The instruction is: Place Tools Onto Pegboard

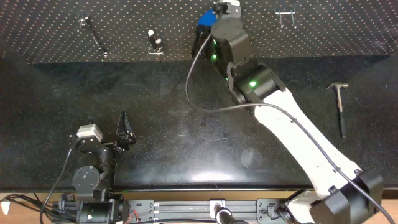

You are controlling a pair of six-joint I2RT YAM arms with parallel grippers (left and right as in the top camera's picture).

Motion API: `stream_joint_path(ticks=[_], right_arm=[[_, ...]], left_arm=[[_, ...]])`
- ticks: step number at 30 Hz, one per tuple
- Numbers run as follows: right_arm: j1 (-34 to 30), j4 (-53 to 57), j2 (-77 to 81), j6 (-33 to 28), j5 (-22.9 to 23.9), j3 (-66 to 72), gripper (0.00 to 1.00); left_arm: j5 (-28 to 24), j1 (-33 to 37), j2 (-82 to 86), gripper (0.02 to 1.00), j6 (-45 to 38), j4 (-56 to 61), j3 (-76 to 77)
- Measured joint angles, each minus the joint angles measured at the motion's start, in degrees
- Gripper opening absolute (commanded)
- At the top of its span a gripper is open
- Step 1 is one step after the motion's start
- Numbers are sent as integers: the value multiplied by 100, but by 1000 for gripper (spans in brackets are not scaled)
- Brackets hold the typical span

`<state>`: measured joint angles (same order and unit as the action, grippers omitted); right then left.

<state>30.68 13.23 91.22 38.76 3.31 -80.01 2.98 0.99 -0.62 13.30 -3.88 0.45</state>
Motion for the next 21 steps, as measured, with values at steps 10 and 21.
stream_joint_path(ticks=[10,21], right_arm=[[-74,-350,319,175,111,-42,77],[-192,-728,459,216,262,-63,77]], left_arm=[[0,0,0,996,-2,0,0],[0,0,0,993,0,0,0]])
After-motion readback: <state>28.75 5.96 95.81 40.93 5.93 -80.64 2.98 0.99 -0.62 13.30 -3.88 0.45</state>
